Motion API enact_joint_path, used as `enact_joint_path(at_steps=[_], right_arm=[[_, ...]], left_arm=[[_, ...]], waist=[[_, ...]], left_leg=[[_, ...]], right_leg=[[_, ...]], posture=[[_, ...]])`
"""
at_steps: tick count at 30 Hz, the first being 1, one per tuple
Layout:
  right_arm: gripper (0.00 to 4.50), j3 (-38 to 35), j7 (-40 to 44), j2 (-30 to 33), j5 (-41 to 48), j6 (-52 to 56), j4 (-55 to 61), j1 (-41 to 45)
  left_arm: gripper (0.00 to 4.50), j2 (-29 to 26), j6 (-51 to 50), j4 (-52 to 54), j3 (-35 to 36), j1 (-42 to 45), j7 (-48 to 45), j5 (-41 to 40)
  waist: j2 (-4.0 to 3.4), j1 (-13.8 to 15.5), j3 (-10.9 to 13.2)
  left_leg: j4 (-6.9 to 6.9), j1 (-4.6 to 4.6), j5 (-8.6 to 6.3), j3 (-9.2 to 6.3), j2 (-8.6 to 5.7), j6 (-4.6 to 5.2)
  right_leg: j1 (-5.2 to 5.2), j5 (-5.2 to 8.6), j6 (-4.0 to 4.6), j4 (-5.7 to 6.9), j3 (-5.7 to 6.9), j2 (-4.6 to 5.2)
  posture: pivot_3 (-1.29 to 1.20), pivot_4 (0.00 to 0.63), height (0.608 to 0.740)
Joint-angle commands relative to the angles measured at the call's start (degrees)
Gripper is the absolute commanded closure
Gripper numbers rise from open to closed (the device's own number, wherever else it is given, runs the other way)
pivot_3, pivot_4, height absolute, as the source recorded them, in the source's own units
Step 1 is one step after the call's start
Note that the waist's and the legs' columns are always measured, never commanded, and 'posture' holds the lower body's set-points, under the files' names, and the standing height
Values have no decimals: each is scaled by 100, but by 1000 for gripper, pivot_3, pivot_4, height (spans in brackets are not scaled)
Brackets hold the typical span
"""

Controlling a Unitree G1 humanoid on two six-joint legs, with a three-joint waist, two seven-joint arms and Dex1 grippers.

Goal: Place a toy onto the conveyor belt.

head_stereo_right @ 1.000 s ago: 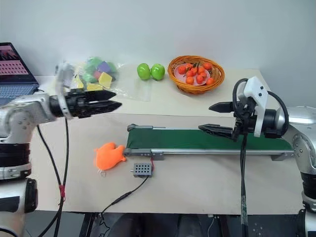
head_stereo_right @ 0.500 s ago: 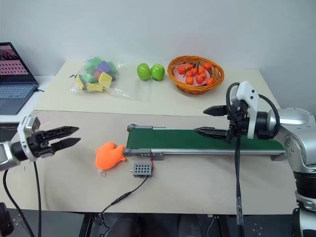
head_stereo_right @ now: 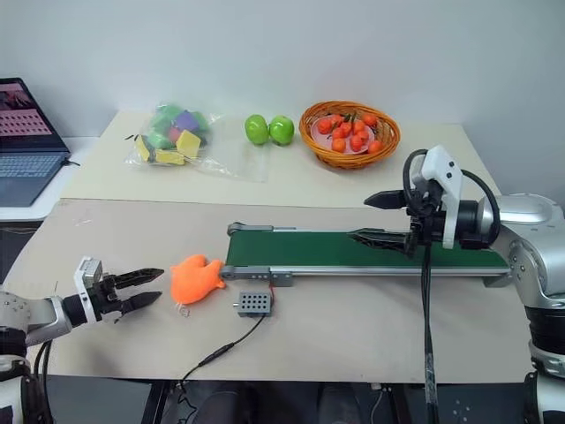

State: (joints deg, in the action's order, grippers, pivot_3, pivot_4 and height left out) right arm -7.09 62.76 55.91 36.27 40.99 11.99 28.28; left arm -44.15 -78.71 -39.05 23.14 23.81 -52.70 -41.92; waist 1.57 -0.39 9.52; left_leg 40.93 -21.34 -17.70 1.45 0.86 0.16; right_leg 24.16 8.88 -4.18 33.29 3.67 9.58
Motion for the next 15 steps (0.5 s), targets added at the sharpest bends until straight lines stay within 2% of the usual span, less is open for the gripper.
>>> enact_joint_path(at_steps=[1,6,15], right_arm=[[0,-414,-87,176,98,67,278,-98],[0,-562,-178,202,152,120,431,-274],[0,-676,-238,255,211,169,542,-384]], left_arm=[[84,189,97,-97,-149,145,43,119],[84,306,142,-303,-321,406,-63,250],[84,396,107,-449,-537,717,-245,314]], waist=[[-12,51,-7],[-18,128,-11],[-17,76,-11]], left_leg=[[0,2,-2,0,0,3],[2,8,-11,-1,-3,19],[1,6,-12,1,-2,20]], right_leg=[[-2,0,0,0,0,1],[-6,0,0,10,0,3],[-3,0,1,5,-1,2]], posture=[[0,150,738],[0,150,738],[0,150,738]])
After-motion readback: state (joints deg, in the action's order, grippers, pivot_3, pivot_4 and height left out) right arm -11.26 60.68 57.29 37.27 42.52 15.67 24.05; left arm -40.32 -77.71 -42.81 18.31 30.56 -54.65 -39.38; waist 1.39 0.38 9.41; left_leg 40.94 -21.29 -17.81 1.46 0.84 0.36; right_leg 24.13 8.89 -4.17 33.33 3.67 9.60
